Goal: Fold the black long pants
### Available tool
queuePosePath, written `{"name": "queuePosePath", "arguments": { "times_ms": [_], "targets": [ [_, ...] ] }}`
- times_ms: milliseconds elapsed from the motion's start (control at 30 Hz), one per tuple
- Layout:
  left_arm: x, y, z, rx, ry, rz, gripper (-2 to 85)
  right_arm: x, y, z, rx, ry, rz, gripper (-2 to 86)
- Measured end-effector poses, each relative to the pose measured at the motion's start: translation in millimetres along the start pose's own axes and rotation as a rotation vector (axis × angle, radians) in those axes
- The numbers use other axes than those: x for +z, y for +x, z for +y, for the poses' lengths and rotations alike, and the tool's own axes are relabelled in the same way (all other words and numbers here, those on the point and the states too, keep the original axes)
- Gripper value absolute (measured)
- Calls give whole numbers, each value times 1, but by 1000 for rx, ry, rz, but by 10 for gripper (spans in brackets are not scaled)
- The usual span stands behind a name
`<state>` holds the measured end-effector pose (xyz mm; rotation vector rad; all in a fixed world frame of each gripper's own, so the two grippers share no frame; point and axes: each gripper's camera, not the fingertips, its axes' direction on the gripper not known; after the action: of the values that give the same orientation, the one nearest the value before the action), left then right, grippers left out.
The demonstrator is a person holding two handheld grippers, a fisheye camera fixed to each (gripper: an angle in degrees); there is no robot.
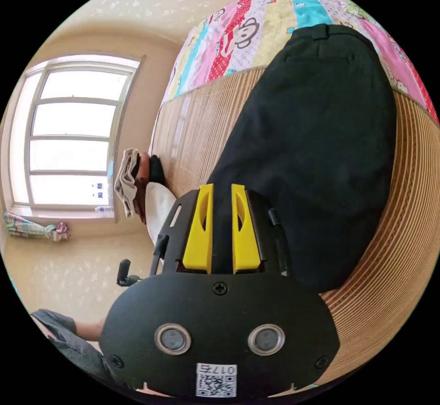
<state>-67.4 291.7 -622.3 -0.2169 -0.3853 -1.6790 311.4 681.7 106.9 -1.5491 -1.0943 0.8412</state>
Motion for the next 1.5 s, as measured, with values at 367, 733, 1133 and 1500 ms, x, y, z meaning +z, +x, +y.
{"name": "queuePosePath", "arguments": {
  "times_ms": [367,733,1133,1500],
  "targets": [
    [-34,41,30,184,-40,-124,60,86,19,341,17,-417,-97,63],
    [-45,85,25,204,-229,-354,56,60,54,331,226,-87,-320,79],
    [-110,163,24,421,-414,-171,1,-2,50,357,5,68,-879,16],
    [-131,71,-3,65,-389,-17,-3,17,95,415,522,22,-638,8]
  ]
}}
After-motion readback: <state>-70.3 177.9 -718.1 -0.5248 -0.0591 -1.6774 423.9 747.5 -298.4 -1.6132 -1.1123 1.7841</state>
